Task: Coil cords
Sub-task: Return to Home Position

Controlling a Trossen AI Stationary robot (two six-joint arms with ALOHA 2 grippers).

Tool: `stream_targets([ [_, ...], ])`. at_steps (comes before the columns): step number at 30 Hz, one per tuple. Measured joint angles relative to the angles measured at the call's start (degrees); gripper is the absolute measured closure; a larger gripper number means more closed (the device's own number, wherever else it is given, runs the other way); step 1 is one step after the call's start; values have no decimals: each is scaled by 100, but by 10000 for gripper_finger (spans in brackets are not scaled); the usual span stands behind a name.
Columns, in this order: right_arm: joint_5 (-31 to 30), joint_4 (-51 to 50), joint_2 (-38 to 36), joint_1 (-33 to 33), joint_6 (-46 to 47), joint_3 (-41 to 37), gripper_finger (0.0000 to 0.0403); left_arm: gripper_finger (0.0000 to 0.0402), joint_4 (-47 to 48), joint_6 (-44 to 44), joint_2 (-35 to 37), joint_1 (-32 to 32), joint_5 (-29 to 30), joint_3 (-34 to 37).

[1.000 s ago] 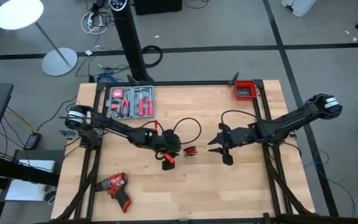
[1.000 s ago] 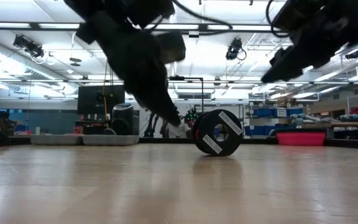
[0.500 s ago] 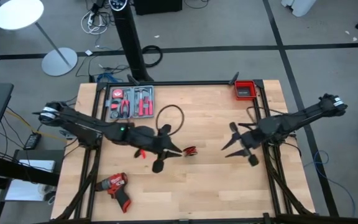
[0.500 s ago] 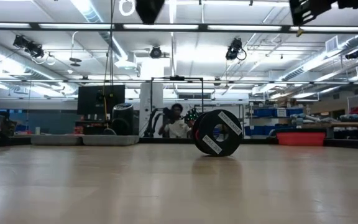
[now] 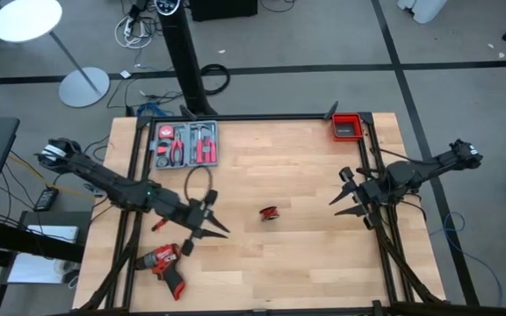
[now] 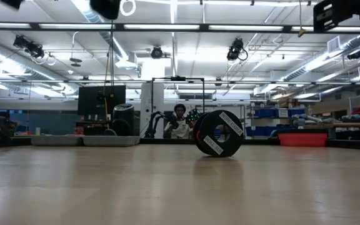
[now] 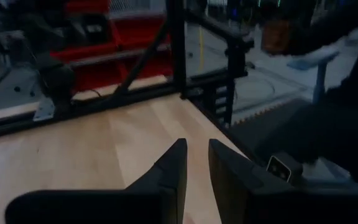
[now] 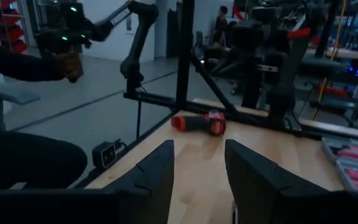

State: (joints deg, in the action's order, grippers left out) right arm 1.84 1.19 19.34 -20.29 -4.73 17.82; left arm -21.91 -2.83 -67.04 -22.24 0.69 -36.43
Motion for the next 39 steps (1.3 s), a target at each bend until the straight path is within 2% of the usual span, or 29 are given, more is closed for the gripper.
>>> stream_targets([
  [5,12,61,-195,3,19,-376,261,333,-1754,176,399,29,149,1465],
  [8,-42,57,-121,40,19,-468,261,333,-2483,371,589,66,259,2150],
  [15,-217,39,50,121,13,-522,261,333,-3943,651,646,66,270,2998],
  [23,-218,59,100,127,13,-522,261,333,-3785,773,625,199,825,3388],
  [34,-220,67,100,127,8,-522,261,332,-3799,767,633,199,842,3457],
  [39,-221,105,-124,127,7,-649,261,332,-3597,764,935,200,816,3596],
])
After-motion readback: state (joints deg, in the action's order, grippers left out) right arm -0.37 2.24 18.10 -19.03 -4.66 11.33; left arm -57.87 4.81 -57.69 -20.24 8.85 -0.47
